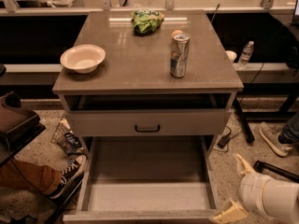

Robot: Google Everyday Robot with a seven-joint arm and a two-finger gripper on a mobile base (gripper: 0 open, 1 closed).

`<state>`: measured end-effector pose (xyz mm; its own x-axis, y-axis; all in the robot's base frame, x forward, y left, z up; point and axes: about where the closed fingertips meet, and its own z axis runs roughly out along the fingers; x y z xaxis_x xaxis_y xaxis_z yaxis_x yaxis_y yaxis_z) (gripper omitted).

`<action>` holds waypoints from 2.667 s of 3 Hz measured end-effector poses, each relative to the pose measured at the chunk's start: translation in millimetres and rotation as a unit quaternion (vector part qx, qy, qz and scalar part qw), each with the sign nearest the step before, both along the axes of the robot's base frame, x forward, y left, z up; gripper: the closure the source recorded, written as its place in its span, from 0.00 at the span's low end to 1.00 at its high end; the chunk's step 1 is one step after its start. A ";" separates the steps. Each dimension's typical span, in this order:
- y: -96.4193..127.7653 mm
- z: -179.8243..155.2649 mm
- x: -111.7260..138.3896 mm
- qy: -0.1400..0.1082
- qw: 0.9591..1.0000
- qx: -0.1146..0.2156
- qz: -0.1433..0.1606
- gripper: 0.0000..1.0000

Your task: Close middle drawer

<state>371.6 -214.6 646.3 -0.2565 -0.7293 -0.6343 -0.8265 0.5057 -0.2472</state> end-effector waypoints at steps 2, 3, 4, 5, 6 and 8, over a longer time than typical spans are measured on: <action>-46.2 -105.2 -59.9 0.011 0.997 -0.063 -0.043 0.16; -53.5 -160.3 -101.1 0.034 0.995 -0.053 -0.073 0.39; -46.8 -205.1 -124.3 0.047 0.994 -0.014 -0.100 0.61; -33.6 -224.6 -134.2 0.063 0.993 0.011 -0.103 0.85; -16.0 -228.6 -123.9 0.066 0.994 0.026 -0.082 1.00; 51.6 -257.0 -72.6 0.063 0.991 0.111 -0.038 1.00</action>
Offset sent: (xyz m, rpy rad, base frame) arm -0.1230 -0.0739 -0.1764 -0.1729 0.0762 -0.1656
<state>299.1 -163.1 389.3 -0.3929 -0.5509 -0.7363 -0.8015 0.5976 -0.0195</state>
